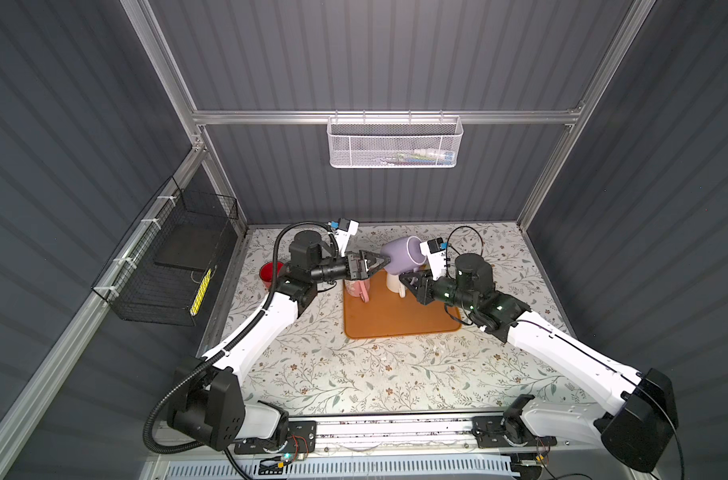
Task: Turn the mug right side up
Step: Place the mug at the middle-left of the table.
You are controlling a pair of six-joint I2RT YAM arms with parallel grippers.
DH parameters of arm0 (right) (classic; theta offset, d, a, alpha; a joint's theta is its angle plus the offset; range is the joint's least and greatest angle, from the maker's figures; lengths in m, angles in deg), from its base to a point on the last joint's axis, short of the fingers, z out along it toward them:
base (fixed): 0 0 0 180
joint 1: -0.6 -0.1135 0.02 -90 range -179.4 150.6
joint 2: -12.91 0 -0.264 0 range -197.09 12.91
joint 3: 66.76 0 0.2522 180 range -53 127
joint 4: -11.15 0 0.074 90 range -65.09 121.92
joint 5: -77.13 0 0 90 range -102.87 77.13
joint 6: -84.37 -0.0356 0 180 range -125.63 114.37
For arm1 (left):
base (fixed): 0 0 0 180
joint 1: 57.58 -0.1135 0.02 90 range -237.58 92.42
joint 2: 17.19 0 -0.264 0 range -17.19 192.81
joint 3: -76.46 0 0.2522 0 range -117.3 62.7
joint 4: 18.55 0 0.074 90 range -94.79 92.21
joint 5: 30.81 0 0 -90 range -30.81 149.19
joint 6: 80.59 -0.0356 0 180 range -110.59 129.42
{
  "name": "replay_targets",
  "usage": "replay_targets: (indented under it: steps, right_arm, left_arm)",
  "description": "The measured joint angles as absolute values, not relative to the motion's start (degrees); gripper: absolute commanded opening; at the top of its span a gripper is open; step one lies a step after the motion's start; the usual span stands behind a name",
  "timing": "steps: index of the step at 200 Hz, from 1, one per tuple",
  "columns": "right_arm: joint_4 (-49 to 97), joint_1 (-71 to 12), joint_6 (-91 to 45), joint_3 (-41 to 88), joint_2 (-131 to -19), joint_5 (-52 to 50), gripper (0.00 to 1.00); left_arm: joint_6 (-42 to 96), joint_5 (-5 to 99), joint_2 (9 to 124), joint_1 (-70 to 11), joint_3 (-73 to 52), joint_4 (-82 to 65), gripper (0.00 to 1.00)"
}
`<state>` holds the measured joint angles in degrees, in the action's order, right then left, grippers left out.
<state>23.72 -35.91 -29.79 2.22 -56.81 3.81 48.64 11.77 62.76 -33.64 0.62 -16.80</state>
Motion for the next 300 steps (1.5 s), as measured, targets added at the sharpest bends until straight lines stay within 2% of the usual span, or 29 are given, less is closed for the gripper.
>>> replay_targets:
  steps: [44, 125, 231, 300]
  right_arm:
    - [21.9, -35.8, -30.3, 2.0, -56.8, 4.7, 0.00]
    - [16.1, -34.6, -32.5, 0.6, -56.9, 8.7, 0.00]
    - [9.6, -32.6, -34.1, 0.0, -58.4, 11.8, 0.00]
    - [4.6, -32.3, -36.0, -0.1, -61.0, 15.7, 0.00]
  left_arm:
    - [52.0, 9.5, 63.8, -33.3, 0.6, -24.8, 0.96]
    - [70.8, 3.1, 71.5, -33.2, 0.8, -54.7, 0.81]
    - [73.2, 2.1, 71.5, -33.1, 1.0, -57.6, 0.54]
    - [75.1, 2.4, 71.6, -32.9, 2.4, -61.1, 0.31]
